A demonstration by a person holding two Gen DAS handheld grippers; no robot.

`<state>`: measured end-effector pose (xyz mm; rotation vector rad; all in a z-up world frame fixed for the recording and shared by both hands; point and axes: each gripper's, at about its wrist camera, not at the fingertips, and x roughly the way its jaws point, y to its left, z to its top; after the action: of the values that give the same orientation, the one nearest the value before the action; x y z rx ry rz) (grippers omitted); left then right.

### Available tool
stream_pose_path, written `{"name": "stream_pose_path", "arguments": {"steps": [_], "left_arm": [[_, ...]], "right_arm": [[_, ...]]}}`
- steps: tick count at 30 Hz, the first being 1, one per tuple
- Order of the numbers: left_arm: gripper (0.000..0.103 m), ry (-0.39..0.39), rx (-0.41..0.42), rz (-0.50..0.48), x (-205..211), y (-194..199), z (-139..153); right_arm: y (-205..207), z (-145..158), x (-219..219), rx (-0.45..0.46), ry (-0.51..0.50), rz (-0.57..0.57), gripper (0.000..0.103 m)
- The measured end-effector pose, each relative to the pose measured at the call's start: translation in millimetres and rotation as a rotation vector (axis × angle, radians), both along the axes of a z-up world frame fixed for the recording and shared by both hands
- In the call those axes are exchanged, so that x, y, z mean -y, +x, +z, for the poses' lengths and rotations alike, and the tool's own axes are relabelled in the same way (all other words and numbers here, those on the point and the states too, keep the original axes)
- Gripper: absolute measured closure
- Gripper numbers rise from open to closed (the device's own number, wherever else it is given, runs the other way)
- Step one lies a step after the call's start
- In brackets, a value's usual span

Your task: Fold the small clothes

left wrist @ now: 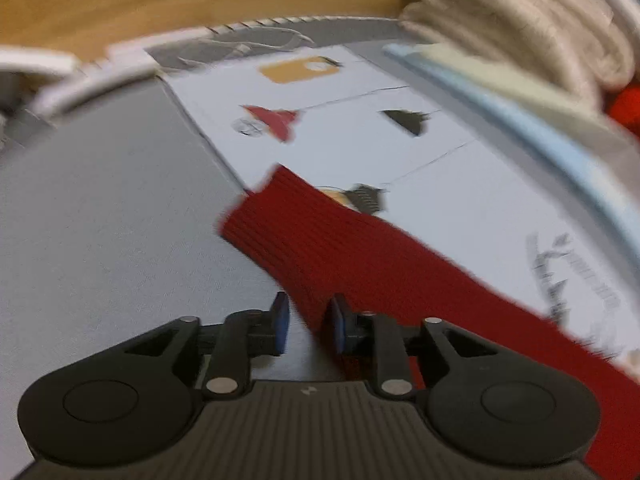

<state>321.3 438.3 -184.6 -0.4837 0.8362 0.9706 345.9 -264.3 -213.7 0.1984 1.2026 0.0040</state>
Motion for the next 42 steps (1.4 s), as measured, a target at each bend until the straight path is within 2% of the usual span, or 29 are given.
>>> {"name": "stream_pose_path", "arguments": {"steps": [2,3,5,8,9,11,12,14,15,16,19,20,23,25,27,28,30,31,33,34,36,39,42], "left_arm": [[0.077,0.072,-0.014,-0.013,22,5,19],[0.077,0.096,0.022,-0.065,39,9,31],[0.077,0.108,0.106,-0.25,81,22,47],[0.075,0.005,0.199,-0.612,151,40,50],[0.075,-0.017,0.206,-0.697,170,43,47],[0.075,-0.068,0.176,-0.882,210,48,31],[0.075,-0.071,0.151,-0.939,223,49,22],[0.075,-0.054,0.028,-1.023,248,49,-4],[0.074,-0.061,-0.069,-1.023,255,52,-20],[0.074,-0.05,-0.083,-0.998,259,49,-23],[0.074,-0.088,-0.189,-0.942,267,60,0],[0.074,-0.069,-0.185,-0.936,272,60,17],[0.072,-0.006,-0.096,-0.943,296,45,78],[0.069,-0.048,0.012,-0.906,311,24,114],[0.063,-0.12,0.12,-0.886,324,4,134],[0.06,-0.14,0.171,-0.883,333,-7,137],[0.06,-0.119,0.208,-0.905,350,-18,126],[0.06,-0.092,0.184,-0.925,360,-19,116],[0.063,-0.051,0.016,-0.946,384,6,92],[0.063,-0.054,-0.001,-0.956,389,14,86],[0.063,-0.068,0.025,-0.973,391,27,88],[0.063,-0.041,0.065,-0.999,392,33,97],[0.063,-0.041,0.014,-0.993,387,39,88]], "right_arm": [[-1,-6,7,-0.012,-0.007,-0.021,0.048],[-1,-9,10,-0.019,-0.012,-0.036,0.048],[-2,-16,18,-0.044,-0.018,-0.066,0.048],[-3,-28,23,-0.085,-0.033,-0.082,0.048],[-3,-30,25,-0.09,-0.025,-0.089,0.048],[-5,-30,29,-0.096,-0.01,-0.1,0.048],[-5,-30,30,-0.098,-0.008,-0.099,0.048],[-7,-31,32,-0.106,-0.003,-0.095,0.049],[-8,-32,33,-0.108,-0.001,-0.089,0.05],[-9,-33,33,-0.107,0.001,-0.083,0.056],[-12,-31,39,-0.11,0.024,-0.067,0.071],[-13,-30,42,-0.113,0.034,-0.072,0.072],[-15,-26,53,-0.108,0.088,-0.124,0.073],[-15,-20,62,-0.074,0.131,-0.166,0.073],[-16,-10,77,-0.006,0.187,-0.233,0.073],[-16,-6,85,0.026,0.203,-0.266,0.073],[-17,1,102,0.082,0.219,-0.323,0.073],[-18,3,109,0.1,0.225,-0.344,0.073],[-20,6,124,0.131,0.239,-0.383,0.077],[-22,6,132,0.148,0.242,-0.397,0.078],[-27,6,151,0.174,0.227,-0.436,0.078],[-33,4,175,0.202,0.229,-0.507,0.074],[-33,2,200,0.219,0.241,-0.58,0.062]]}}
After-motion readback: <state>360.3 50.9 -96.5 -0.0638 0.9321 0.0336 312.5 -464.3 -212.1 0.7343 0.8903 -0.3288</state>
